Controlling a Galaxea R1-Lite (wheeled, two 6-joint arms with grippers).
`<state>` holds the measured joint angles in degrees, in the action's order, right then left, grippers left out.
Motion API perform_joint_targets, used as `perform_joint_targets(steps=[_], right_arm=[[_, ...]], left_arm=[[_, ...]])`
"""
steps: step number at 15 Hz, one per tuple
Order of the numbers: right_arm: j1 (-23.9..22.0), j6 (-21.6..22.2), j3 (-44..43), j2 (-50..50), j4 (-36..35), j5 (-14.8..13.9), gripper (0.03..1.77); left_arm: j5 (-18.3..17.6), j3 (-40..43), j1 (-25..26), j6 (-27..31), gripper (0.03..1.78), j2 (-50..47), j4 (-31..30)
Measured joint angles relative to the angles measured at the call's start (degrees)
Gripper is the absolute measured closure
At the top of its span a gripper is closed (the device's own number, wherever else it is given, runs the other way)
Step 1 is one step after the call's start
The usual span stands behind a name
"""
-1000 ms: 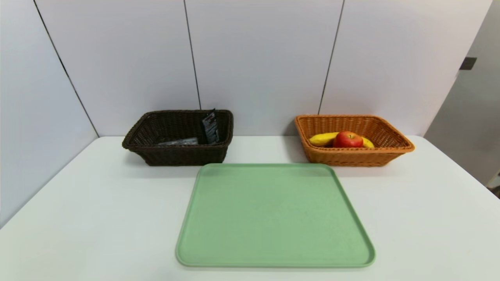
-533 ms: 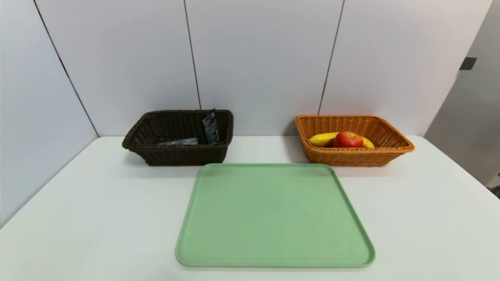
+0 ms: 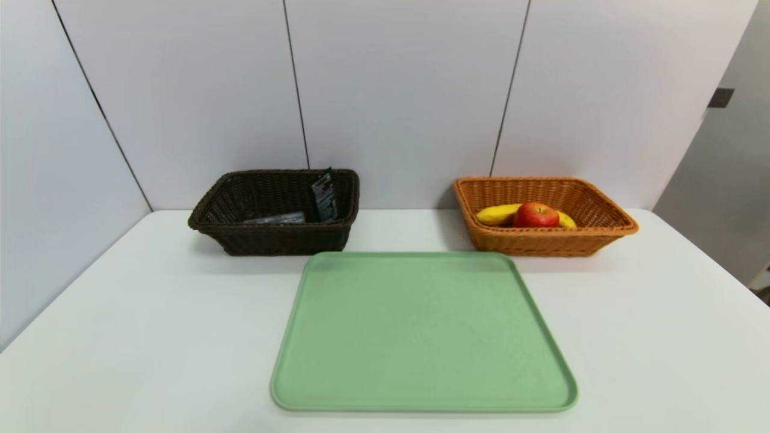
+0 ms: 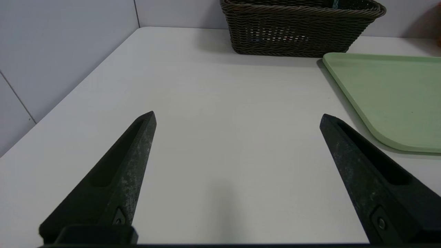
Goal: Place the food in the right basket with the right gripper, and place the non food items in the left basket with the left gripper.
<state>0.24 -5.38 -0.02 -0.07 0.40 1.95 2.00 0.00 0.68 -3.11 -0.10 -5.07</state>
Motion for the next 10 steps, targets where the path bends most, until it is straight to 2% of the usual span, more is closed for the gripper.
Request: perform_joint_targets(steps=[6,10], right_arm=[[0.0,0.0,0.02,0.0,-0.11,0.05,0.09],[0.0,2.38,0.02,0.0,-0.22,-0.28,0.09]], left_arm=[[-0.02,0.0,0.0,-0.02,0.12,0.02,0.0],[0.0,0.0,0.0,0.0,0.12,0.02,0.0]])
